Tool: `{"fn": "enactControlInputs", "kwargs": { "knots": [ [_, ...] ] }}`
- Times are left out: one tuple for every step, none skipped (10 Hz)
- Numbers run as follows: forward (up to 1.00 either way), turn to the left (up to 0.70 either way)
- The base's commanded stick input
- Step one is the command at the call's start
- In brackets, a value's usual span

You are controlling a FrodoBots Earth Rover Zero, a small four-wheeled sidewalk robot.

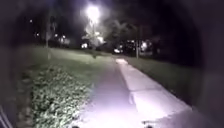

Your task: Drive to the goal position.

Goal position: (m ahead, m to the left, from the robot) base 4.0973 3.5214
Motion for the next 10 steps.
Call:
{"fn": "enactControlInputs", "kwargs": {
  "knots": [
    [0.70,0.00],
    [0.70,0.00],
    [0.70,0.00],
    [0.70,0.00],
    [0.70,0.00],
    [0.70,0.00],
    [0.70,0.00],
    [0.70,0.00],
    [0.70,0.00],
    [0.70,0.00]
  ]
}}
